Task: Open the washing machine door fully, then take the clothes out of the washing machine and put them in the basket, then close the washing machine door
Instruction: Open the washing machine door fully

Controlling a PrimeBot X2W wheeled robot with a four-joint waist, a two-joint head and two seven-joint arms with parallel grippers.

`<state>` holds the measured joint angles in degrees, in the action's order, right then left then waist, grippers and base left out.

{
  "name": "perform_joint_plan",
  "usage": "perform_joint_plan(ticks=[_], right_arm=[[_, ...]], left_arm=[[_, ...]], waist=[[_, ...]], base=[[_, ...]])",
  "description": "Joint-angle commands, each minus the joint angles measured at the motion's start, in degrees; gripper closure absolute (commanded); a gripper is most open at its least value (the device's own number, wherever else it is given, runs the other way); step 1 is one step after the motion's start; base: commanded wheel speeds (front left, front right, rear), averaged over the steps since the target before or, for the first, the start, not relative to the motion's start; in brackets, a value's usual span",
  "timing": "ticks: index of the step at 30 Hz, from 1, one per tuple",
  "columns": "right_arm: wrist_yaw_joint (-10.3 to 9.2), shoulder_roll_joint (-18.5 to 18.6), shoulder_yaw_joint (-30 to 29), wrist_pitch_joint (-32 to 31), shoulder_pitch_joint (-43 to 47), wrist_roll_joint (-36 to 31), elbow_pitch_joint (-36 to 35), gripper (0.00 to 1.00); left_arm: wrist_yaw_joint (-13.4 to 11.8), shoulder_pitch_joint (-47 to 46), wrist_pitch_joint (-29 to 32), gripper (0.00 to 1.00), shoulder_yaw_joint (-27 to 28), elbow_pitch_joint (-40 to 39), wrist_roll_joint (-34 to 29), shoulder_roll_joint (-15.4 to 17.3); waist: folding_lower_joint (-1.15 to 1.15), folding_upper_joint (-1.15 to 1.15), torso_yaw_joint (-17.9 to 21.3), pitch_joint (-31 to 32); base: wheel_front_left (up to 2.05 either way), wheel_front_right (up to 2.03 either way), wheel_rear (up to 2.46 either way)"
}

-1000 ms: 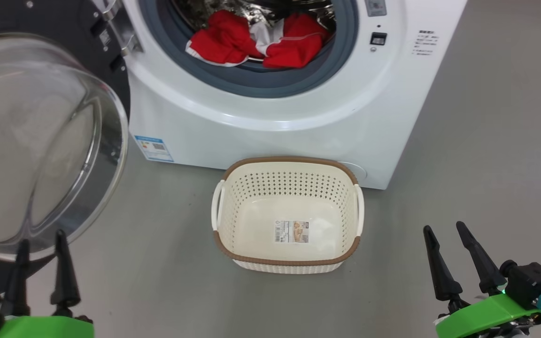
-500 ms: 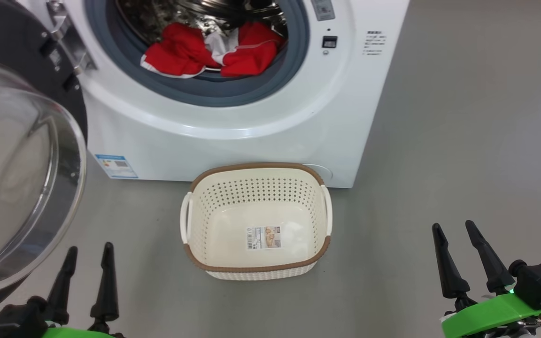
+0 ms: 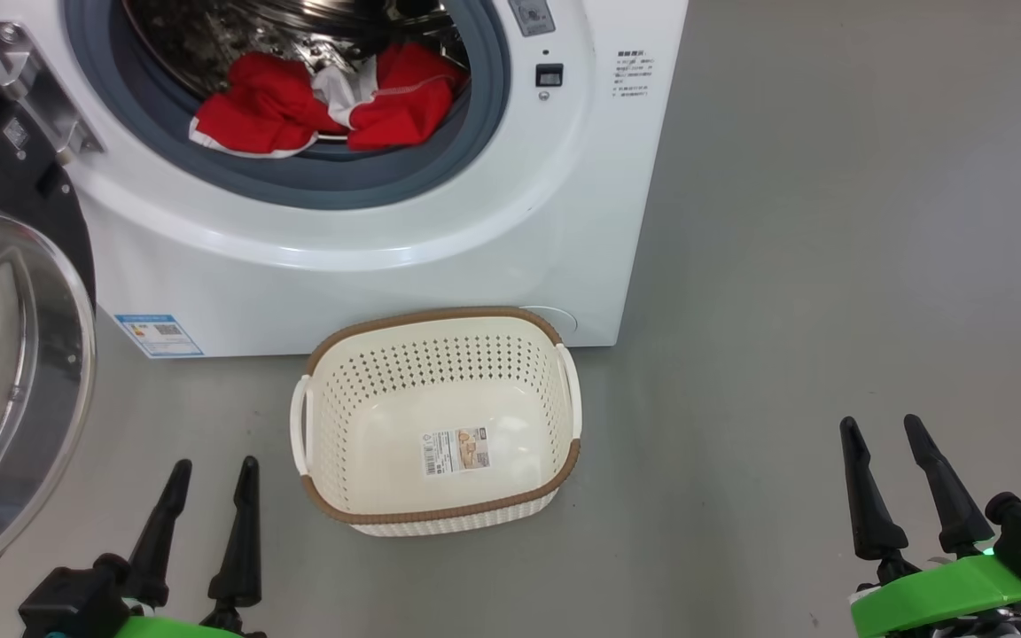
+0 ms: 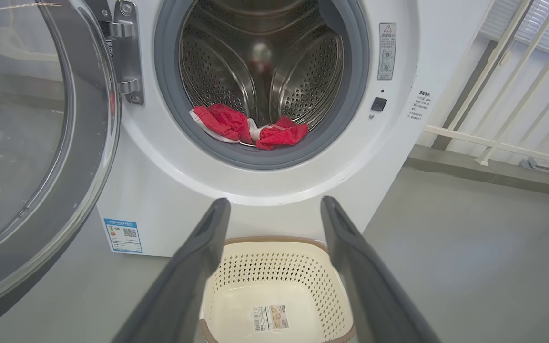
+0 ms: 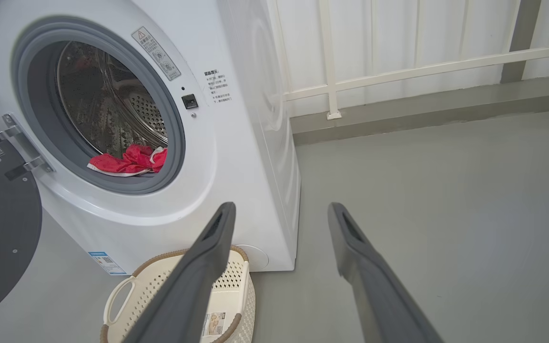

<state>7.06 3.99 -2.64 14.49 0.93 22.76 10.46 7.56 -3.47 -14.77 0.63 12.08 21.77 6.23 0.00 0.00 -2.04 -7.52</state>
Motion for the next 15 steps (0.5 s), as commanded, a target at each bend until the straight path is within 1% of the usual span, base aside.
perform_joint_plan(ticks=[1,15], right_arm=[[0.43,0.52,0.87,0.51,-0.34,-0.26,-1.66,0.00],[0.43,0.14,-0.13,0.51,-0.69,-0.47,-1.91,0.00]], left_arm=[[-0.08,-0.91,-0.23,0.00,1.54,-1.56,0.03,0.94],[-0.08,-2.05,-0.23,0.00,0.81,-1.80,0.39,0.87]], waist=[[0.00,0.00,0.34,-0.35],[0.00,0.00,0.16,-0.83]], base=[[0.00,0.00,0.00],[0.00,0.00,0.00]])
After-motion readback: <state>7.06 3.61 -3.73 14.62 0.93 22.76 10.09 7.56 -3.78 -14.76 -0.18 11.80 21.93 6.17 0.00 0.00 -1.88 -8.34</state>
